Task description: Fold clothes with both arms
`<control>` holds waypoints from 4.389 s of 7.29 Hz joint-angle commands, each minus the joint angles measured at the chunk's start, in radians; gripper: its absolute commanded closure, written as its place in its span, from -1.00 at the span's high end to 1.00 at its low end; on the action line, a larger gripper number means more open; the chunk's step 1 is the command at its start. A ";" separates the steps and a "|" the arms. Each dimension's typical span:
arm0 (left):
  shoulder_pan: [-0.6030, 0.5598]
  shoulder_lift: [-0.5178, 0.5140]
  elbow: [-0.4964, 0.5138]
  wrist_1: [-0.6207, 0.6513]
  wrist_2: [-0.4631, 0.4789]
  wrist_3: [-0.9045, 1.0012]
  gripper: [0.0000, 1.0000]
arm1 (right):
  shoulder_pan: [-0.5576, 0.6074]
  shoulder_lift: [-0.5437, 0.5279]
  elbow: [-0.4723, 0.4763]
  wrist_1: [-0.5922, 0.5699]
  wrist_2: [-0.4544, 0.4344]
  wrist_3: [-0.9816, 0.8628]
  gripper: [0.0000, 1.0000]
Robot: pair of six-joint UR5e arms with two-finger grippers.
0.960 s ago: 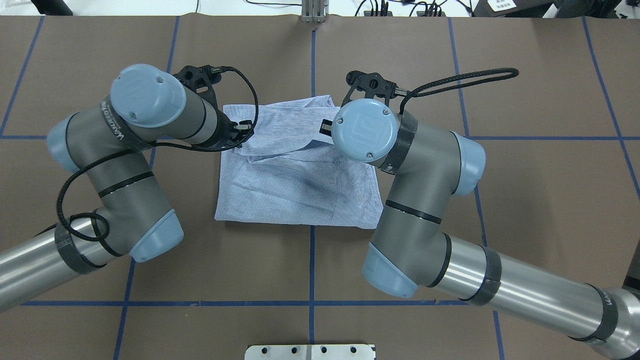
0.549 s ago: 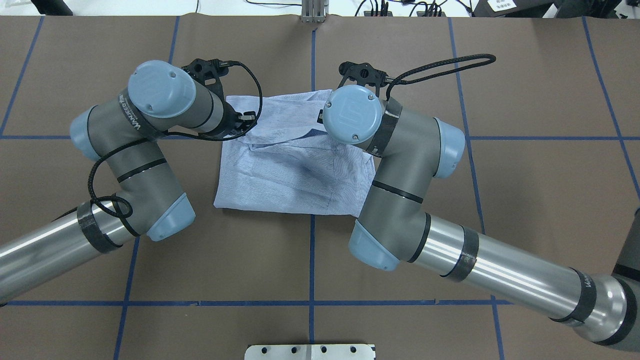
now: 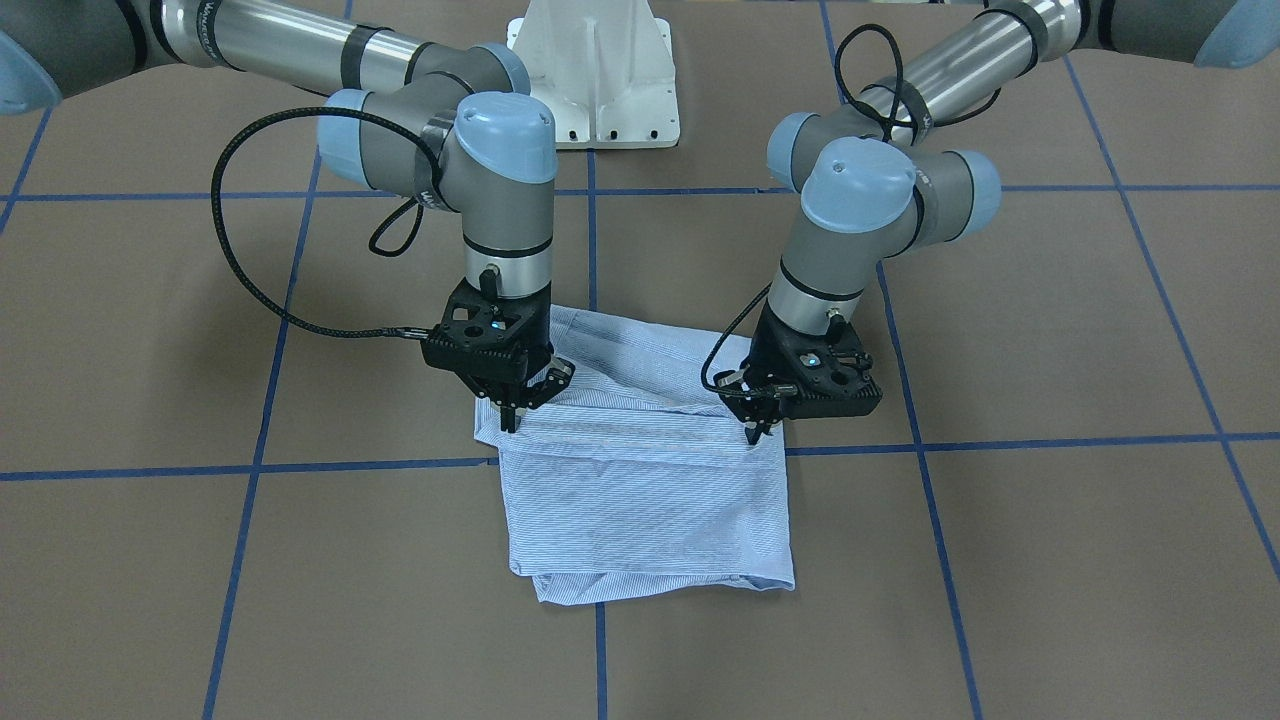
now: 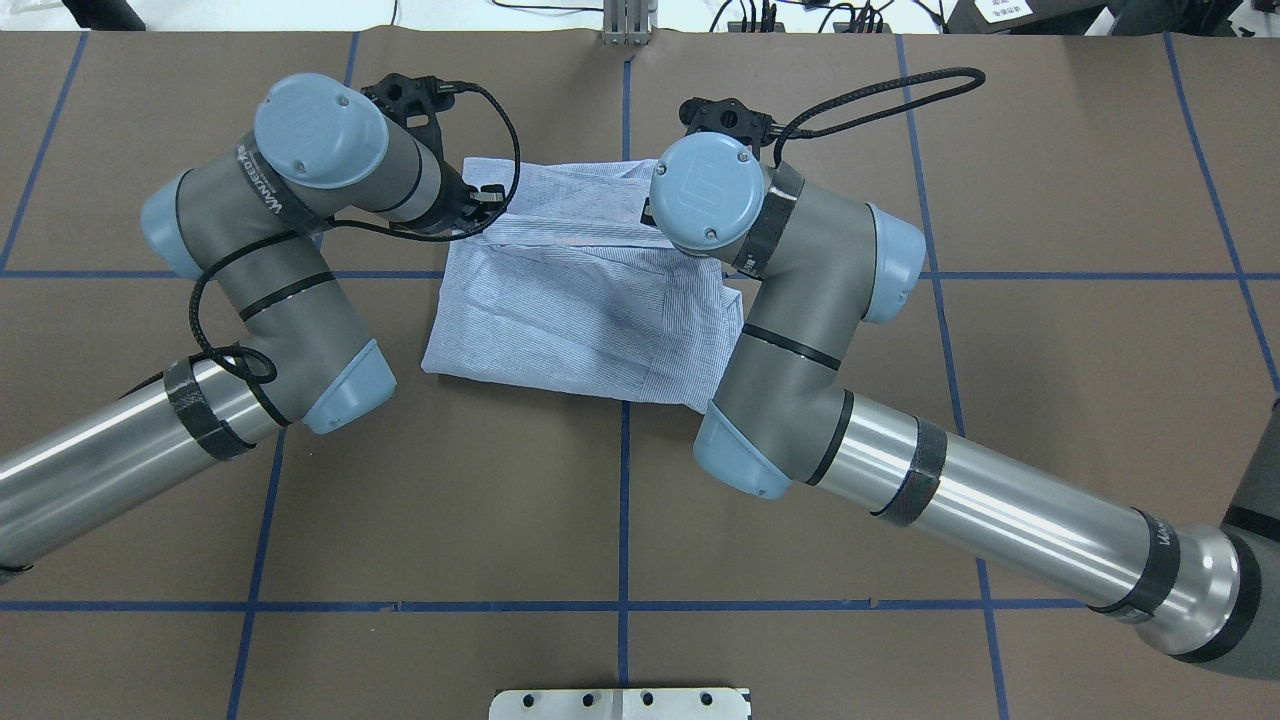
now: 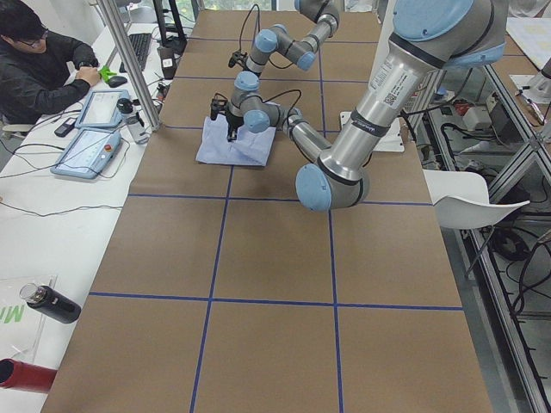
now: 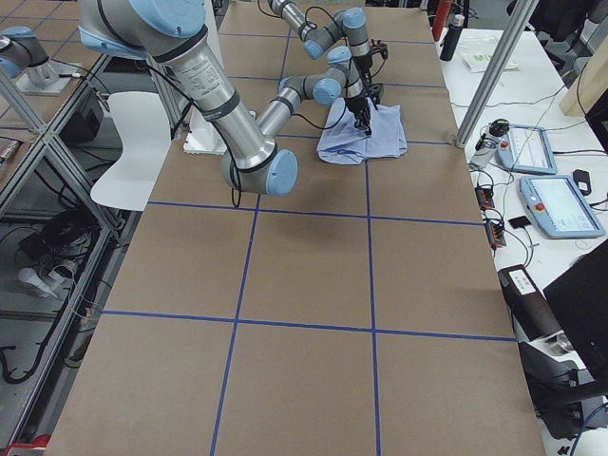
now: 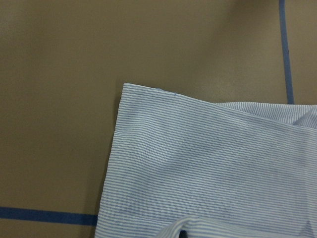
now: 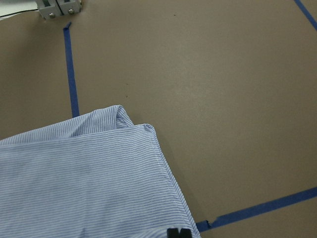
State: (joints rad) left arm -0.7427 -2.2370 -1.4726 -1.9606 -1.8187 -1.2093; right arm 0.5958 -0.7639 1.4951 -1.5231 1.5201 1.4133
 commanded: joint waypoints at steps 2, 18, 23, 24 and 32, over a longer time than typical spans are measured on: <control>-0.015 -0.099 0.200 -0.067 -0.002 0.016 -1.00 | 0.012 0.031 -0.146 0.137 0.014 -0.037 -1.00; -0.352 0.431 -0.439 0.265 -0.295 0.876 1.00 | 0.433 -0.395 0.312 -0.172 0.585 -0.815 0.99; -0.754 0.740 -0.427 0.250 -0.436 1.211 1.00 | 0.885 -0.852 0.320 -0.158 0.790 -1.606 0.99; -0.761 0.755 -0.398 0.256 -0.432 1.208 1.00 | 0.938 -0.924 0.335 -0.154 0.789 -1.629 0.99; -0.865 0.938 -0.388 0.282 -0.541 1.206 1.00 | 1.012 -1.011 0.386 -0.120 0.796 -1.545 0.99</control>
State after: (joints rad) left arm -1.6087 -1.3220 -1.8595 -1.6935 -2.3845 -0.0013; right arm 1.6079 -1.7741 1.8820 -1.6442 2.3163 -0.1326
